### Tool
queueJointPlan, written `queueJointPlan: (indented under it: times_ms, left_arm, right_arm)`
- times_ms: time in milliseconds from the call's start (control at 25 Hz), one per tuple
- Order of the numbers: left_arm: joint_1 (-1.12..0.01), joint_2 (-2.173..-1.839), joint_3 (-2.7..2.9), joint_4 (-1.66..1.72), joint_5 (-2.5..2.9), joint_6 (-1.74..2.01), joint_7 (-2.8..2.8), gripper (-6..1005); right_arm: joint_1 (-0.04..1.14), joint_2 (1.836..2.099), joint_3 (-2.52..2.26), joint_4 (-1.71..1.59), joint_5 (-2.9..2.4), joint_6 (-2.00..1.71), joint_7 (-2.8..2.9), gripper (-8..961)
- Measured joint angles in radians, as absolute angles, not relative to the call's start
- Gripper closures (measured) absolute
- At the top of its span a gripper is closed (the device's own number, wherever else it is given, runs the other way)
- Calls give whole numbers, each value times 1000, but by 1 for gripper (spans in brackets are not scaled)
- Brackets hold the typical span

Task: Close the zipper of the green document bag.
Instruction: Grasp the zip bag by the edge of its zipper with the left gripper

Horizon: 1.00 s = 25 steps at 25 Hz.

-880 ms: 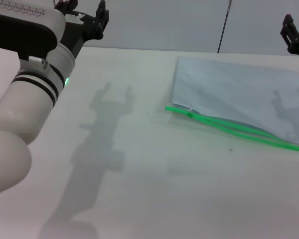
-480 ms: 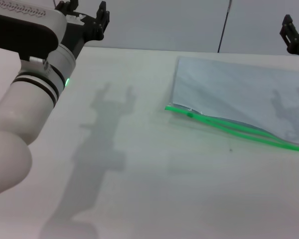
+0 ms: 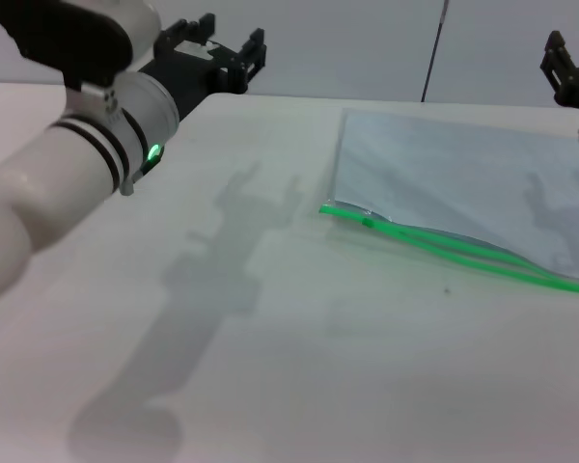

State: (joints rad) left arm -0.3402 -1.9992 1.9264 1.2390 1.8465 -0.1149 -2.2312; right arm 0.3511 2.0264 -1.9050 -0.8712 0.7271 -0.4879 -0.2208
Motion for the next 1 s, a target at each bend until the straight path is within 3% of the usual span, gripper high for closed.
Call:
queueJointPlan:
  times_ms: [520,680,1000]
  left_arm:
    - [-473,-1947,1725,1240,1891,496,-2168,383]
    - [-512,-1953,1633,1234,1961,653,-2175,383]
    - [-550,-1989,1537,1243,2260,764,-2454,475]
  right_arm:
    - [362,2026,-1905,-870,727,-464,-219,306]
    - [363,2026,-1905,-870,727,-463,-219,306]
    - [366,2026,-1905,-863,727,-463,-219,306]
